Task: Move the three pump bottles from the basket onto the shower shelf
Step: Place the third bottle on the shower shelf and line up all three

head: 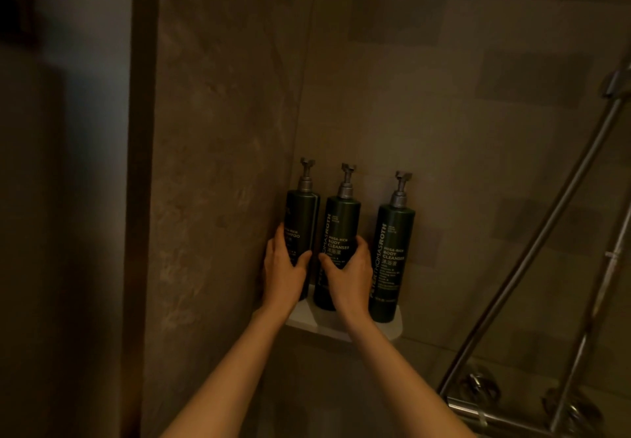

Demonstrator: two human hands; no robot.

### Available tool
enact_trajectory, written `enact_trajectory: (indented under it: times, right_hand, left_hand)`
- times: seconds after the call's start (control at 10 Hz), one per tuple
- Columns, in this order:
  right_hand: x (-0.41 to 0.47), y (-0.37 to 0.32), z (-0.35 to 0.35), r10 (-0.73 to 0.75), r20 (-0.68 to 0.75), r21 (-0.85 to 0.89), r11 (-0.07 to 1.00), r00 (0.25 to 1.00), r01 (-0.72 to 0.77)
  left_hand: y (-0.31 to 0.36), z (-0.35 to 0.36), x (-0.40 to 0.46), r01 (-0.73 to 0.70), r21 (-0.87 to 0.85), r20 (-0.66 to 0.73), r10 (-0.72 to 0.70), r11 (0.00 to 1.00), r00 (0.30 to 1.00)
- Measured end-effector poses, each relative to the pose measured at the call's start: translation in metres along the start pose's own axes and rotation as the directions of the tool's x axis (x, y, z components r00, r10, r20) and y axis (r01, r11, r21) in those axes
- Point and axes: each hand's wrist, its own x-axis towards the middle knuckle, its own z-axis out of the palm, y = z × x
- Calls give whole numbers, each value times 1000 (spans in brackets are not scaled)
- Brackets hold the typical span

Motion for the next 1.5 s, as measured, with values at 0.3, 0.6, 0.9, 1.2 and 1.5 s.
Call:
enact_trajectory:
  times: [0.3, 0.6, 0.9, 1.2, 1.5]
  right_hand:
    - [1, 0, 6, 6, -25, -31, 1000, 1000, -6]
    - [1, -2, 7, 7, -6, -42, 999, 1000, -7]
    - [-4, -6, 5, 42, 18, -63, 997, 999, -41]
    - [-51, 3, -44, -282, -124, -150, 953, 951, 263]
    - [2, 33, -79, 21, -90, -63, 998, 996, -27]
  left_hand:
    - [3, -2, 6, 0, 28, 36, -1, 1000, 999]
    - [4, -3, 4, -11, 60, 53, 8, 998, 999]
    - [10, -8, -3, -9, 78, 71, 3, 997, 997]
    - [14, -8, -59, -133, 134, 51, 127, 982, 991]
    - [32, 36, -45, -80, 144, 95, 67, 986, 993]
